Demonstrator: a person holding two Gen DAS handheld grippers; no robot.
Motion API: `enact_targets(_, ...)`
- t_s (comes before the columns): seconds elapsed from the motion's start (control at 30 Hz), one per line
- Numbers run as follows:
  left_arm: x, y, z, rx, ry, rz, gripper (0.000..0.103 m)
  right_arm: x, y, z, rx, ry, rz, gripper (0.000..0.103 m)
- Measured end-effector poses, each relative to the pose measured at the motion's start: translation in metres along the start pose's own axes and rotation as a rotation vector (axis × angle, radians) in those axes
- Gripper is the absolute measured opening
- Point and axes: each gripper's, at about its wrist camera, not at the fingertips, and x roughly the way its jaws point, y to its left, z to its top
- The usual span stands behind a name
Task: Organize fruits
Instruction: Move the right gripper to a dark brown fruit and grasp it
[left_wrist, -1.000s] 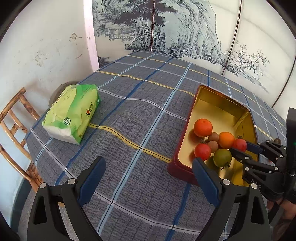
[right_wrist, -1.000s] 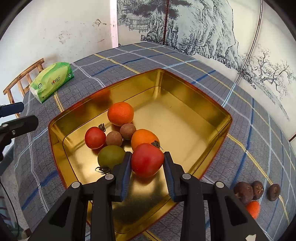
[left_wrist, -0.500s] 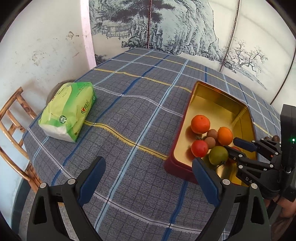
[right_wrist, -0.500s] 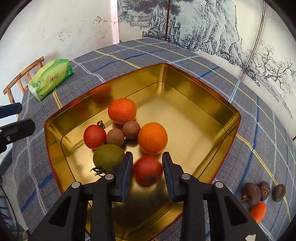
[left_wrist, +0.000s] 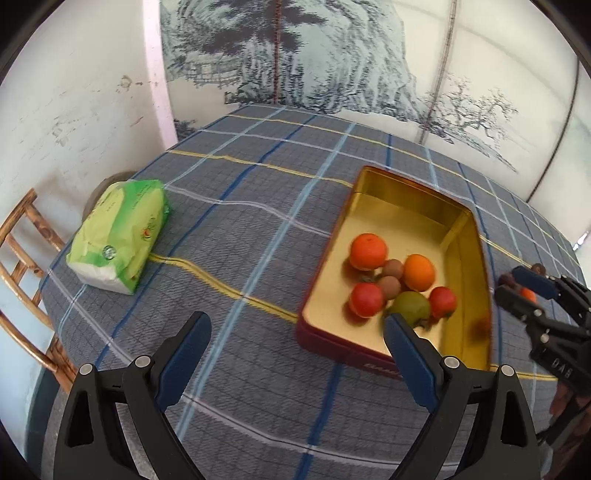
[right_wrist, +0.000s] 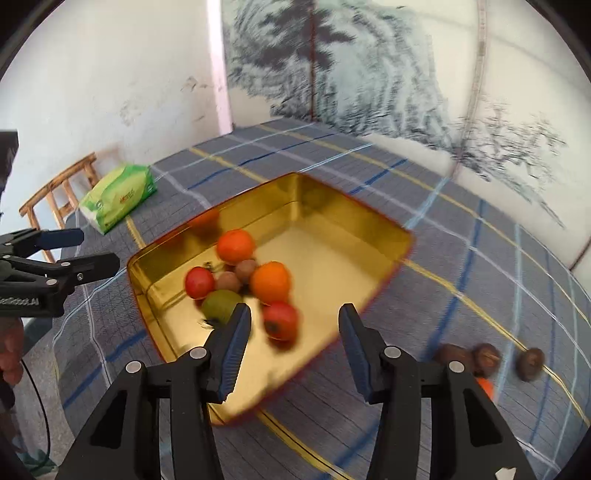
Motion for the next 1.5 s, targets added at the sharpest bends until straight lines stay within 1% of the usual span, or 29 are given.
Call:
enact_targets(0.13,-0.003,-0.020,0.001,0.038,-0.005,-0.035,0.094,-0.016,-0.041,-0.015,0.059,-0.013,-0.086,0.047)
enact_targets(0.23,-0.007,-0.037,0.002,0.074,-0.013,-0.059,0.094,-0.025,-0.079,-0.029,0.130,-0.005,-0.149,0.047)
enact_targets(0.33,-0.009,-0.055,0.004,0.109,-0.015,-0.087,0.094,-0.031,-0.121,-0.045,0.197,0.008,-0.230,0.047)
enact_targets(0.4,-0.009,-0.069,0.005,0.136,-0.012,-0.102,0.094,-0.032,-0.142,-0.052,0.231,0.017,-0.263,0.047)
enact_targets(0.5,-0.009,-0.089,0.006,0.175,-0.011,-0.121,0.094,-0.027,-0.170,-0.063,0.276,0.030,-0.298,0.047)
enact_targets(0.67,-0.006,-0.127,0.007,0.240,0.009,-0.164,0.094,-0.010,-0.202,-0.070,0.346,0.048,-0.288,0.047)
enact_targets(0.77,-0.005,-0.146,0.005,0.273,0.022,-0.196,0.094,0.002,-0.213,-0.069,0.351,0.058,-0.296,0.047)
enact_targets(0.93,0.002,-0.176,0.004,0.312,0.047,-0.230,0.094,0.022,-0.222,-0.066,0.339,0.089,-0.282,0.047)
enact_targets(1.07,0.008,-0.194,0.003,0.332,0.055,-0.243,0.094,0.033,-0.226,-0.064,0.325,0.098,-0.281,0.045)
enact_targets(1.1,0.010,-0.199,0.003,0.334,0.058,-0.247,0.094,0.034,-0.226,-0.063,0.321,0.096,-0.285,0.041)
enact_targets(1.17,0.013,-0.206,0.002,0.337,0.058,-0.256,0.094,0.033,-0.227,-0.063,0.317,0.093,-0.280,0.037)
enact_targets(1.33,0.025,-0.228,-0.001,0.348,0.073,-0.266,0.094,0.025,-0.227,-0.071,0.332,0.083,-0.274,0.036)
enact_targets(1.47,0.033,-0.245,-0.006,0.358,0.083,-0.296,0.094,0.010,-0.233,-0.087,0.358,0.083,-0.285,0.036)
enact_targets(1.5,0.036,-0.251,-0.007,0.363,0.087,-0.313,0.094,0.006,-0.235,-0.091,0.366,0.082,-0.290,0.036)
